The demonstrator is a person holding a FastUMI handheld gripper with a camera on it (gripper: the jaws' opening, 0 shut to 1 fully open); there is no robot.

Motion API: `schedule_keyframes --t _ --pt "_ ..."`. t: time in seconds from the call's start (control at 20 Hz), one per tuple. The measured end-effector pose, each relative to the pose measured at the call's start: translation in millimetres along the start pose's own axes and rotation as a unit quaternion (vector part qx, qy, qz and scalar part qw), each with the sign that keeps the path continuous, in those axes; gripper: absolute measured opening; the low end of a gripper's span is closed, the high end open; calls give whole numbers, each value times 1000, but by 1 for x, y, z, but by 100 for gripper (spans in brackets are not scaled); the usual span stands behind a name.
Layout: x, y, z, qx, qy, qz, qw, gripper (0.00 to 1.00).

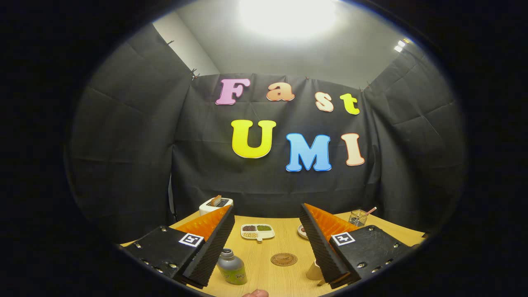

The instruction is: Take the bottle from table, then pour the juice into the cup, finally place the bottle on the coaster

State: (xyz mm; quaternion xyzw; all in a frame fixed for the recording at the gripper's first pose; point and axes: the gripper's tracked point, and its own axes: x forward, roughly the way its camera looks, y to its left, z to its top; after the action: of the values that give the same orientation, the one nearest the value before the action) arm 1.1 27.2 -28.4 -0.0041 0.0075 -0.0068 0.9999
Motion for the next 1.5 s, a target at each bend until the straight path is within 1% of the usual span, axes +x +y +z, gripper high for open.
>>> schedule_keyframes --t 0.25,0.65,0.85,1.1,1.5 --pt "4 24 -20 15 12 14 1000 97" --pt "15 50 -67 6 54 17 998 97" --pt "21 56 -91 -9 76 15 997 97" --pt "30 69 -123 -2 103 23 994 97" --pt "36 78 -170 -3 147 23 989 97"
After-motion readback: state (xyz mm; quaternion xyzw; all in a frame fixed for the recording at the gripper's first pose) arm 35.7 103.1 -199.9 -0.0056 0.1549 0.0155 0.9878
